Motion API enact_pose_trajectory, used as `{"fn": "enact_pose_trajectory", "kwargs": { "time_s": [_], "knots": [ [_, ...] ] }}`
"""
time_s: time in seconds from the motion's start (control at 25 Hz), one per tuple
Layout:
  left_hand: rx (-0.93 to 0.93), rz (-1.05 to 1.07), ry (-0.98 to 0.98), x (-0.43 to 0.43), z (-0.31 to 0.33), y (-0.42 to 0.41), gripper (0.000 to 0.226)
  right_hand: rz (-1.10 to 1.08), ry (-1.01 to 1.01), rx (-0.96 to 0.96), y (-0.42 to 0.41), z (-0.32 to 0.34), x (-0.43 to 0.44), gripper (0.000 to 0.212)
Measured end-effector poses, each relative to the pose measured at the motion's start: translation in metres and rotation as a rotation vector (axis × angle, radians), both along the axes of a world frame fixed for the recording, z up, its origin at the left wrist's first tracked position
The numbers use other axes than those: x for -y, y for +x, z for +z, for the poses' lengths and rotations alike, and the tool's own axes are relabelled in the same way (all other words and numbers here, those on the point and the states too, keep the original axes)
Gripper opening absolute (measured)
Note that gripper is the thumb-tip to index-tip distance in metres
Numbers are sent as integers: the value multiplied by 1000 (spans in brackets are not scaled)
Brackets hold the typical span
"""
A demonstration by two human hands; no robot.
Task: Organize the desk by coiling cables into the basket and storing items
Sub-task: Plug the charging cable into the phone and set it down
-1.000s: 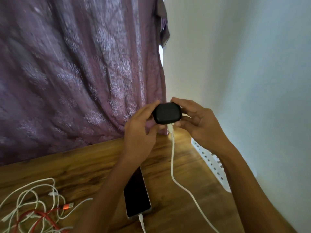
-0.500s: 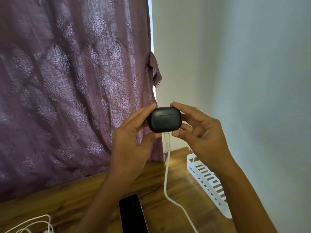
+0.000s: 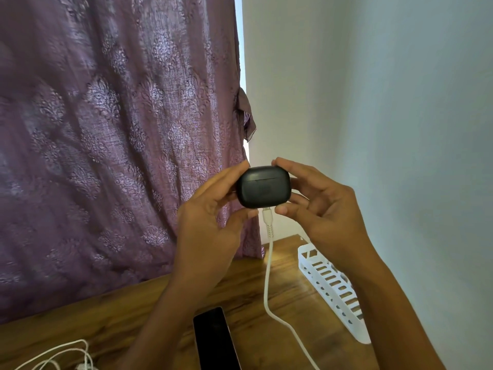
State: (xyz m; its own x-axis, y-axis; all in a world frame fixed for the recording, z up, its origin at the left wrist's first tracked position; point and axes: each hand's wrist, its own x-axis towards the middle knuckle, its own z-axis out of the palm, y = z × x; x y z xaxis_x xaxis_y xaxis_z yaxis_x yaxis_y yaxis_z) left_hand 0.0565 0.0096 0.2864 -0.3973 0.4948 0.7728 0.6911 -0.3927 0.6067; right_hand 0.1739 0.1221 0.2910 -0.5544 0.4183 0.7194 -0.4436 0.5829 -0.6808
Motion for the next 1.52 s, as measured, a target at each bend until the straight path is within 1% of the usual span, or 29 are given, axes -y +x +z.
{"fn": "enact_pose_trajectory", "kwargs": {
  "time_s": [0.88, 1.16, 1.32, 1.52],
  "knots": [
    [88, -16, -8, 5, -12, -6, 67, 8, -52, 36, -9, -8, 7, 59],
    [107, -33, -5, 4, -15, -11, 65, 25, -58, 41, -15, -11, 4, 58],
    [122, -35, 12, 3, -15, -12, 58, 31, -58, 41, -17, -12, 4, 58],
    [121, -27, 4, 1, -17, -15, 62, 29, -61, 44, -20, -12, 3, 60]
  ]
}}
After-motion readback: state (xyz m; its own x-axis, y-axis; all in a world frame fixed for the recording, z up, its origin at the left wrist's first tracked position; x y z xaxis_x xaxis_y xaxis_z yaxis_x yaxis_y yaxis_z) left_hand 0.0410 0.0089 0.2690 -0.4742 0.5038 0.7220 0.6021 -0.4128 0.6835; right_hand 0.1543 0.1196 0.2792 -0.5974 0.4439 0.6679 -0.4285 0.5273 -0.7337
